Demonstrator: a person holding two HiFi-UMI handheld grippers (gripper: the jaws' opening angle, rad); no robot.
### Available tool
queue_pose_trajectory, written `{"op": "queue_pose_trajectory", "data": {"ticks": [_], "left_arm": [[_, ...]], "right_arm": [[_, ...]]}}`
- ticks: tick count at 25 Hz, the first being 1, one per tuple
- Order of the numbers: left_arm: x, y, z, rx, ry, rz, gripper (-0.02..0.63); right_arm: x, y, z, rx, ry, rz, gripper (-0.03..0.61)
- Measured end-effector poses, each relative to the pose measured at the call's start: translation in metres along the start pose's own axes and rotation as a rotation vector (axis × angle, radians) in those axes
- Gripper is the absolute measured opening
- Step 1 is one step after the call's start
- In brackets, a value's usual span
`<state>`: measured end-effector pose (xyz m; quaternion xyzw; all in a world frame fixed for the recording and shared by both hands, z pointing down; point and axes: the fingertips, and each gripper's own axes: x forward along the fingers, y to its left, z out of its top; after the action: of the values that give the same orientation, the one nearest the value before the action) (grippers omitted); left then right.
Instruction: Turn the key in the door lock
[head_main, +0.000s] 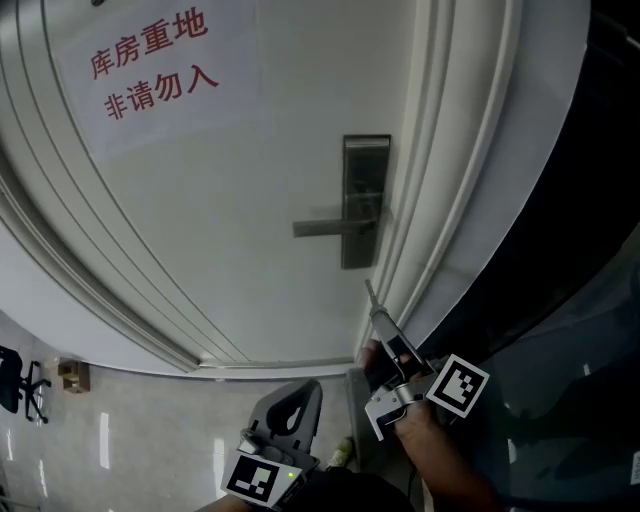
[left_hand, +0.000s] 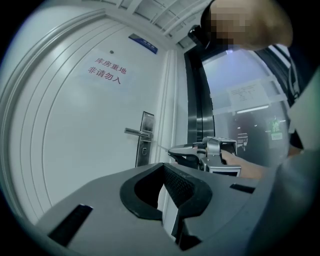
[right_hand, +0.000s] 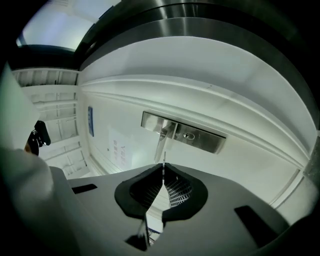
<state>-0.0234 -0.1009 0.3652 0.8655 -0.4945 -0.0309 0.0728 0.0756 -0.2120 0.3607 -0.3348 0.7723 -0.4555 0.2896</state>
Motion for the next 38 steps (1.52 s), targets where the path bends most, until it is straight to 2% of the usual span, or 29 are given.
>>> {"op": "queue_pose_trajectory", "data": {"ticks": [9, 22, 38], "left_arm": [[0.034, 0.013, 0.001, -0.008, 0.008, -0.018, 0.006], [0.076, 0.048, 0.011, -0.023, -0.004, -0.116, 0.005], [0.099, 0.063, 0.009, -0.038, 0.004, -0.141, 0.005]], "right_arm": [[0.026, -0.026, 0.014, 0.036, -0.007, -0.037, 0.021], [0.075, -0.063, 0.032, 0.139, -0.087, -0.119, 0.021], [0.093, -0.07, 0.04, 0.184, -0.092, -0.112, 0.021]]}}
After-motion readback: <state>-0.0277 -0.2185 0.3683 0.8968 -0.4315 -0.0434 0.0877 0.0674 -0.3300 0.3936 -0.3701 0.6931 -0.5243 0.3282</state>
